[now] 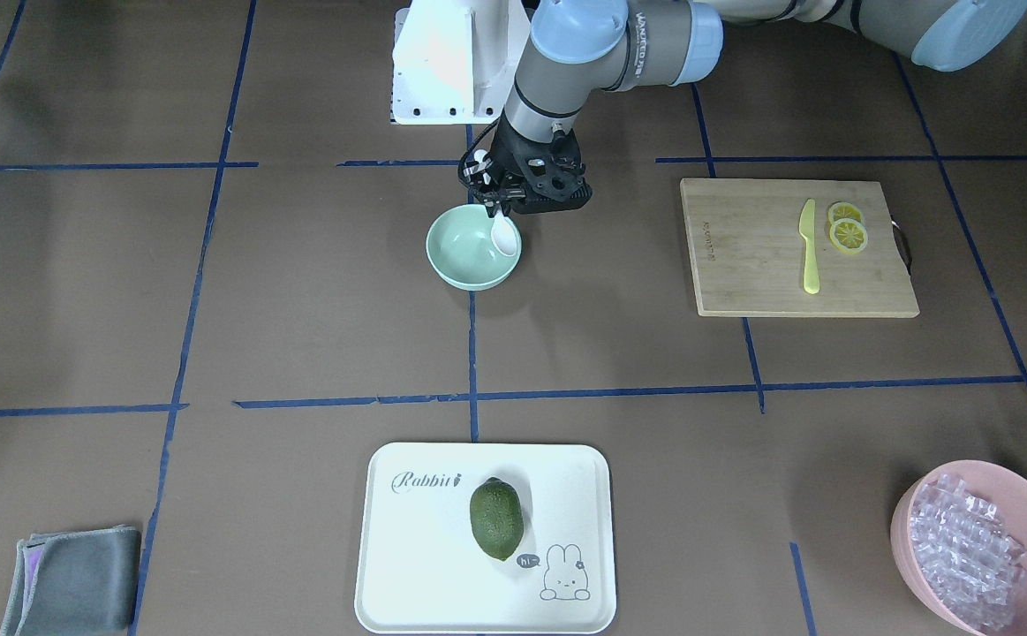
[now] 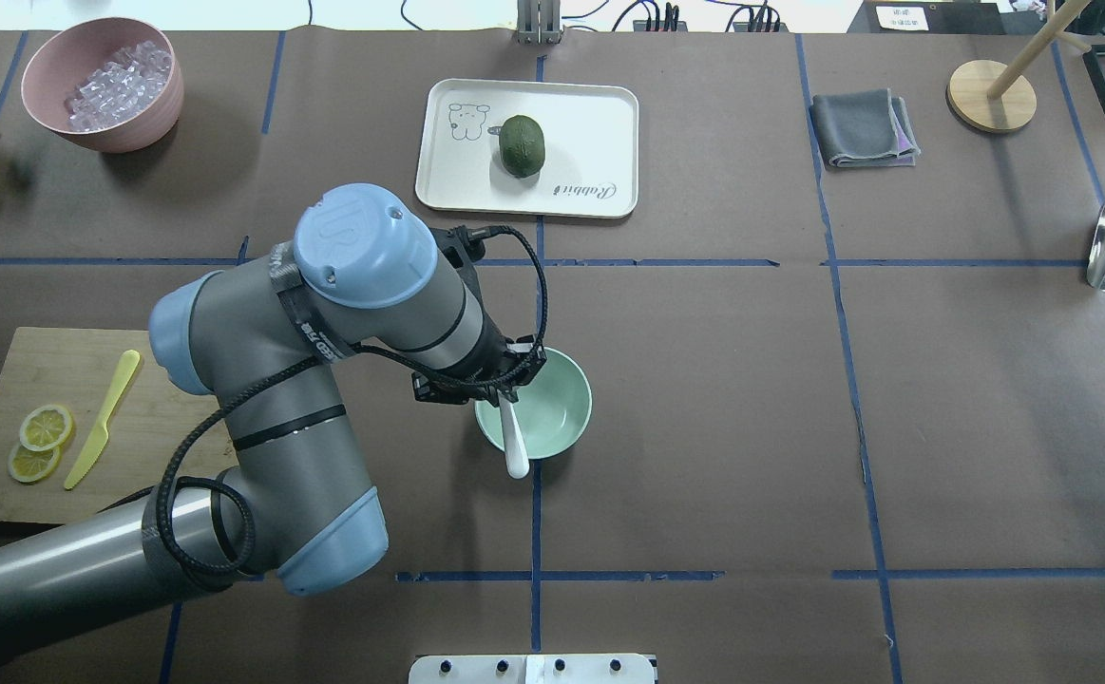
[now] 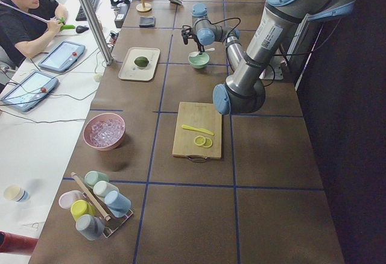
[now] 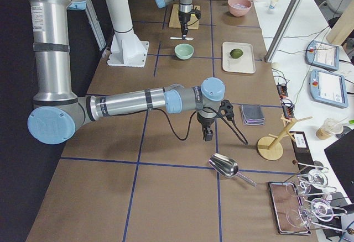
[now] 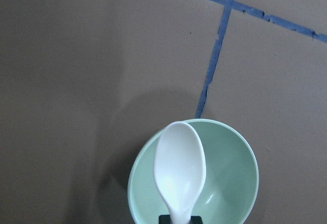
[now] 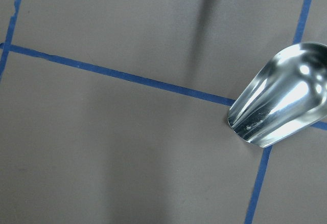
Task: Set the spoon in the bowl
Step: 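Carry the spoon with the left gripper over the bowl and lower it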
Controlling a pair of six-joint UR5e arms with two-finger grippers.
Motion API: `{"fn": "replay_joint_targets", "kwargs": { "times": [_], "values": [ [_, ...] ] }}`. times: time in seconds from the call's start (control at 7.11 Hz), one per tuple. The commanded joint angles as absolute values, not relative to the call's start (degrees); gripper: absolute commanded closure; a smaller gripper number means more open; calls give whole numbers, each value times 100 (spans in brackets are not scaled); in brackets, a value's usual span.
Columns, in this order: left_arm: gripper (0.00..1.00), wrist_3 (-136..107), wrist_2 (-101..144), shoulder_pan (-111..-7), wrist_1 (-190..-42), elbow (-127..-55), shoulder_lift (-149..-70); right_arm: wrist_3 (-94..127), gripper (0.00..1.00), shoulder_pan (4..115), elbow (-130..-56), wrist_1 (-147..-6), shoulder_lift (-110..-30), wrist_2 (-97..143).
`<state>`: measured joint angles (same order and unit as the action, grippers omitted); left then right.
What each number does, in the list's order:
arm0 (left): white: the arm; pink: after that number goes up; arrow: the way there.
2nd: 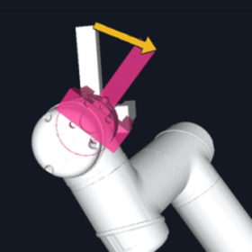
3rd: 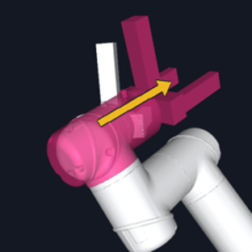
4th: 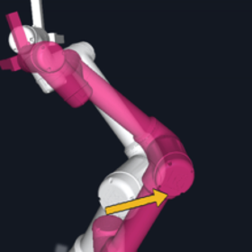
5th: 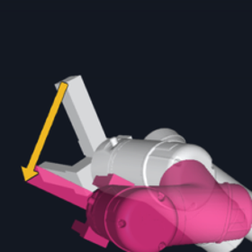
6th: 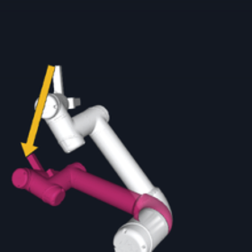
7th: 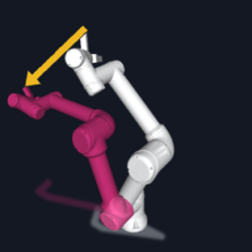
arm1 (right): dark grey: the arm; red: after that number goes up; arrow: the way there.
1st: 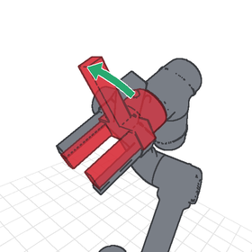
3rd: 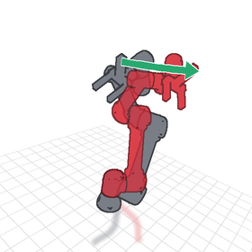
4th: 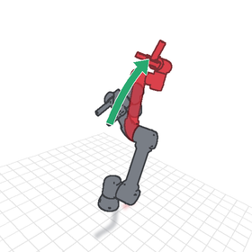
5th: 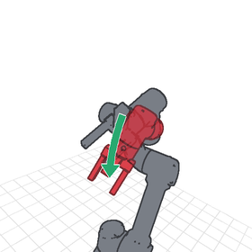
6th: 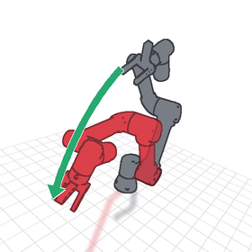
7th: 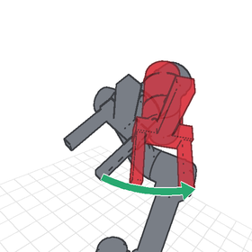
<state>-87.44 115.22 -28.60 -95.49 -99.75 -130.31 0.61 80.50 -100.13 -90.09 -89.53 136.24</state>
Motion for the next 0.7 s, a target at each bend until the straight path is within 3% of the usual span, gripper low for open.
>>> {"fn": "replay_joint_targets", "kwargs": {
  "times": [0.0,0.42,0.56],
  "values": [
    [97,-8754,11523,-2664,-9598,-9888,-13165,70,0,8060,-10011,-9009,-8956,13632],
    [94,-8745,11522,-2637,-9598,-9765,-13236,70,0,8060,-10011,-9009,-8956,13641],
    [85,-8754,11522,-2637,-9598,-9730,-13228,70,0,8060,-10011,-9009,-8947,13641]
  ]
}}
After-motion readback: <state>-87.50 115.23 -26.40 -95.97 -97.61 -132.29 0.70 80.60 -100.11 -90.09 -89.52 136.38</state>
